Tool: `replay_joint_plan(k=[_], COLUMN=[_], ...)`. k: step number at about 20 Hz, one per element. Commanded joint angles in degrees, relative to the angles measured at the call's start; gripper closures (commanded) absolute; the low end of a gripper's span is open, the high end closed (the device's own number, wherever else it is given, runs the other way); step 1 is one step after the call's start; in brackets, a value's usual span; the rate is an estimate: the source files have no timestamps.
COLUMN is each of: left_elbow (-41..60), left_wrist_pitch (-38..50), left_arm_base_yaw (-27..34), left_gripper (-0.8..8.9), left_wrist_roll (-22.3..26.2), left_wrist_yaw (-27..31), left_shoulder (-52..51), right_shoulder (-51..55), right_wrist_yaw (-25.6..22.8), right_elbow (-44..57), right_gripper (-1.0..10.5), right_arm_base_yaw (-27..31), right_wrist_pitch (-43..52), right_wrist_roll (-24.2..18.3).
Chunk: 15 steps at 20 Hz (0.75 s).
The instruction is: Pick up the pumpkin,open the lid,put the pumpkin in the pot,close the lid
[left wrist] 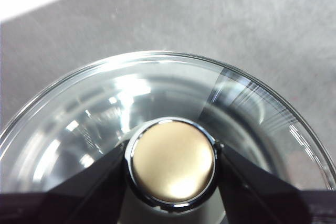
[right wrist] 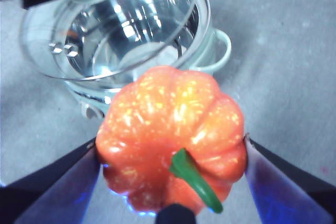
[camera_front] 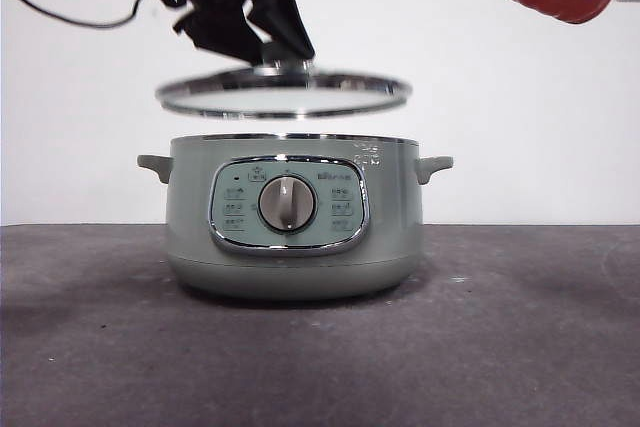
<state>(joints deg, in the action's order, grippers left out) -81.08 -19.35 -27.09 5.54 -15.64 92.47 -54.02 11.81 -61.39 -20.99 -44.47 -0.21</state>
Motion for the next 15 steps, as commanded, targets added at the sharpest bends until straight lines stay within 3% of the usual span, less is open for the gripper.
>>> replay_joint_plan(k=[1,8,15], left_elbow=[-3.8,-9.0,-9.0], left_wrist_pitch=[-0.6,-15.4,-25.8], left_arm_base_yaw=[0.8,3.6,5.2], left_gripper=[8.26,8.26,8.26], left_wrist_roll=[0.3,0.6,0.8], left_wrist_yaw=[0.9,3.7,6.6], left_shoulder=[-4.8,-18.3,-31.9], right_shoulder=[-0.7,-11.1,-37.1], right_wrist_yaw=[0.2,0.3,0.1], right_elbow=[-0.1,-2.1,-23.0], right_gripper=[9.6,9.6,9.6], right_arm_base_yaw=[-0.1,-2.5,-10.1], right_wrist_pitch=[2.8,14.3,15.9], right_wrist_roll=[0.4,0.8,-2.8])
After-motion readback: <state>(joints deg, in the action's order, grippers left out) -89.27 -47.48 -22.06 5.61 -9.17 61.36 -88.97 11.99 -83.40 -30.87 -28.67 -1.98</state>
